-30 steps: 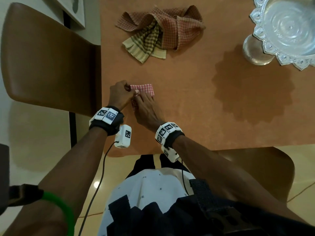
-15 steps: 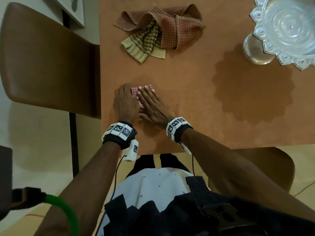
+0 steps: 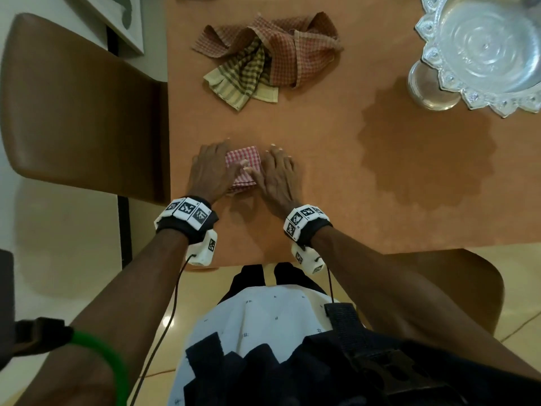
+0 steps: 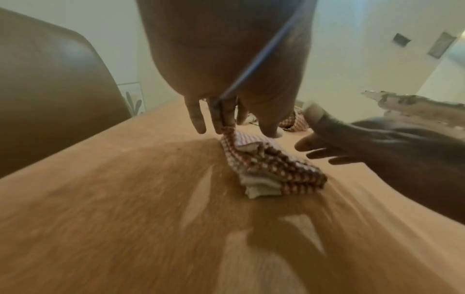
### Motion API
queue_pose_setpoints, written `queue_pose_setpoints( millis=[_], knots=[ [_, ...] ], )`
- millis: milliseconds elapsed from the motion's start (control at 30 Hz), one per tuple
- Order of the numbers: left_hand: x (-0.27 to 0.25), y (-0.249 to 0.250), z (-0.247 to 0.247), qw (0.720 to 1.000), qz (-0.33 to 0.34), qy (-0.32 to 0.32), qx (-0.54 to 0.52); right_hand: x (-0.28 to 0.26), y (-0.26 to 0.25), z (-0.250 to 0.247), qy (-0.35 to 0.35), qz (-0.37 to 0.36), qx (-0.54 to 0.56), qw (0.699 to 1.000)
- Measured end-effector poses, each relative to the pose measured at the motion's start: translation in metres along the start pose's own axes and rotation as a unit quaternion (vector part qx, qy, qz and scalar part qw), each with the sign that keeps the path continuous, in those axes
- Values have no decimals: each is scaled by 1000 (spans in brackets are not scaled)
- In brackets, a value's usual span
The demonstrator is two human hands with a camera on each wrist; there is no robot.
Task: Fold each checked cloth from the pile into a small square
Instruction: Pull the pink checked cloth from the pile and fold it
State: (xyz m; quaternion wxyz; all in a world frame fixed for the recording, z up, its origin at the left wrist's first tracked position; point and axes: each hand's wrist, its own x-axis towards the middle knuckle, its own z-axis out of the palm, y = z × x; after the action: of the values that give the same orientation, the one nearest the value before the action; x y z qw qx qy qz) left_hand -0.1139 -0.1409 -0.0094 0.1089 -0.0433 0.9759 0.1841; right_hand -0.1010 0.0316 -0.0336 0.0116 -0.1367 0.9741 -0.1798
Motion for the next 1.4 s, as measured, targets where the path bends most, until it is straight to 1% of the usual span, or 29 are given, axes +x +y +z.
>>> queue_pose_setpoints(
  millis=[67, 100, 167, 200, 267, 333, 367, 400, 467, 500, 533, 600, 667, 733, 800, 833, 867, 900, 933, 967, 1000, 1033, 1067, 1133, 1200, 1233, 1333, 1367, 1400],
  knots=[
    [12, 4, -5, 999, 8, -36, 23, 7, -6, -6, 10, 68, 30, 997],
    [16, 6, -9, 998, 10, -47, 38, 9, -10, -7, 1, 95, 60, 994],
    [22, 12, -16, 996, 14, -75, 52, 14, -14, -7, -34, 160, 159, 974],
    [23, 13, -17, 995, 24, -86, 38, 15, -13, -8, -40, 183, 194, 963],
    [25, 17, -23, 994, 39, -94, -49, 16, -6, -15, -35, 223, 264, 938],
    [27, 30, -26, 980, 28, -114, -160, 15, 9, -25, -31, 285, 358, 889],
    [29, 41, -27, 969, 18, -130, -211, 13, 18, -31, -22, 317, 403, 858],
    [30, 55, -27, 955, 6, -141, -262, 10, 25, -38, -13, 349, 456, 819],
    [34, 89, -19, 924, -1, -167, -343, -1, 46, -52, 16, 384, 585, 714],
    [35, 109, -14, 913, 1, -169, -373, -8, 57, -58, 26, 378, 646, 663],
    [38, 133, -6, 906, 4, -167, -388, -16, 71, -65, 33, 368, 690, 623],
    [41, 174, 12, 903, 11, -167, -397, -30, 97, -75, 55, 375, 720, 582],
    [44, 214, 33, 911, 31, -186, -368, -43, 128, -81, 110, 418, 708, 559],
    [44, 268, 55, 925, 85, -204, -308, -58, 174, -96, 197, 470, 680, 527],
    [37, 319, 72, 941, 156, -193, -231, -76, 222, -110, 272, 525, 628, 506],
    [32, 372, 89, 943, 203, -192, -179, -94, 268, -128, 320, 557, 595, 483],
    [27, 382, 89, 945, 224, -194, -139, -97, 281, -129, 341, 575, 572, 475],
    [23, 401, 94, 940, 251, -205, -109, -104, 302, -134, 359, 595, 548, 465],
    [17, 428, 106, 928, 283, -227, -85, -113, 329, -143, 384, 606, 529, 453],
    [13, 472, 123, 913, 323, -245, -47, -125, 371, -159, 412, 618, 512, 432],
    [7, 505, 134, 900, 355, -254, -15, -134, 406, -168, 431, 630, 493, 418],
    [7, 546, 150, 883, 398, -247, 21, -142, 446, -188, 442, 644, 472, 408],
    [7, 573, 160, 869, 428, -242, 53, -147, 476, -202, 451, 651, 456, 406],
    [8, 637, 185, 832, 493, -227, 115, -161, 546, -236, 481, 659, 418, 400],
    [9, 688, 209, 796, 543, -213, 160, -176, 608, -268, 504, 660, 395, 393],
    [11, 706, 219, 782, 559, -213, 174, -183, 635, -279, 513, 657, 390, 391],
    [16, 750, 246, 755, 576, -237, 205, -198, 705, -305, 529, 634, 399, 399],
    [19, 758, 255, 743, 576, -247, 235, -200, 726, -309, 524, 630, 403, 408],
    [22, 762, 262, 730, 573, -251, 274, -200, 740, -314, 508, 625, 412, 425]
  ],
)
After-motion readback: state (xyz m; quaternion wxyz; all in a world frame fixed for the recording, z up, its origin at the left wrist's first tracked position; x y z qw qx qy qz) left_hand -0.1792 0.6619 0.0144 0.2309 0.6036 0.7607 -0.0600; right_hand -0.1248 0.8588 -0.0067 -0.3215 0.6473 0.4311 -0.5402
